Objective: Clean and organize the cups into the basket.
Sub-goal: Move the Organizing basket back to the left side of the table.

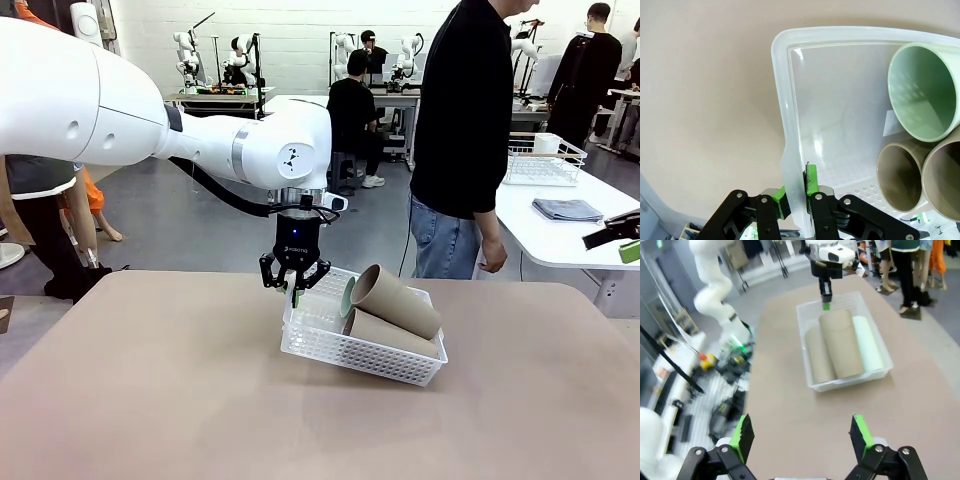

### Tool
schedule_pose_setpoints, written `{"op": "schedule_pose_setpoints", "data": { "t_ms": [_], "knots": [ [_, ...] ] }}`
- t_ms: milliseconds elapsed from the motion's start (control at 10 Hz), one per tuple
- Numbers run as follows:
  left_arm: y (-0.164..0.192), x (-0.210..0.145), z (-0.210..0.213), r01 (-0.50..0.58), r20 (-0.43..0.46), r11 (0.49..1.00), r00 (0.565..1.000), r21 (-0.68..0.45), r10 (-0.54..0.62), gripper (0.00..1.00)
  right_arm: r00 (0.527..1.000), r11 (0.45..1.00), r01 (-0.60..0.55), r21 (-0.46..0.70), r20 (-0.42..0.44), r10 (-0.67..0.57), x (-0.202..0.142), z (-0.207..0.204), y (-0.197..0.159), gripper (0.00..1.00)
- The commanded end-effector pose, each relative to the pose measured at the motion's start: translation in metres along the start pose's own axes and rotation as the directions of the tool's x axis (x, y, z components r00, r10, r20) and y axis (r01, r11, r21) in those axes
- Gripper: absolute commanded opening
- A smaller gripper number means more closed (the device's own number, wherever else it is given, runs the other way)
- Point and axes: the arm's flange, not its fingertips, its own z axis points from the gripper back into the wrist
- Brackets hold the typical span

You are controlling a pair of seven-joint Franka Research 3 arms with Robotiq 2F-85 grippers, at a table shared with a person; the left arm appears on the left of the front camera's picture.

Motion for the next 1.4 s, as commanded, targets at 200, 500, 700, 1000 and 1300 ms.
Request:
{"op": "schedule_pose_setpoints", "data": {
  "t_ms": [200,500,700,1000,1300],
  "knots": [
    [0.001,-0.001,0.001,0.000,0.001,1.000,1.000,0.000,0.000,0.00,0.600,0.646,0.690,0.327,0.240,-0.763,-0.061,0.086,-0.060,1.00],
    [0.001,-0.001,0.001,0.000,0.001,1.000,1.000,0.000,0.000,0.00,0.378,0.492,0.800,0.344,0.348,-0.858,-0.122,0.110,-0.052,1.00],
    [0.001,-0.001,0.001,0.000,0.001,1.000,1.000,0.000,0.000,0.00,0.568,0.604,0.745,0.282,0.207,-0.797,-0.148,0.103,-0.059,1.00],
    [0.001,-0.001,0.001,0.000,0.001,1.000,1.000,0.000,0.000,0.00,0.456,0.502,0.815,0.291,0.213,-0.864,-0.141,0.108,-0.030,1.00],
    [0.001,-0.001,0.001,0.000,0.001,1.000,1.000,0.000,0.000,0.00,0.481,0.530,0.802,0.277,0.227,-0.847,-0.145,0.111,-0.038,1.00]
  ]
}}
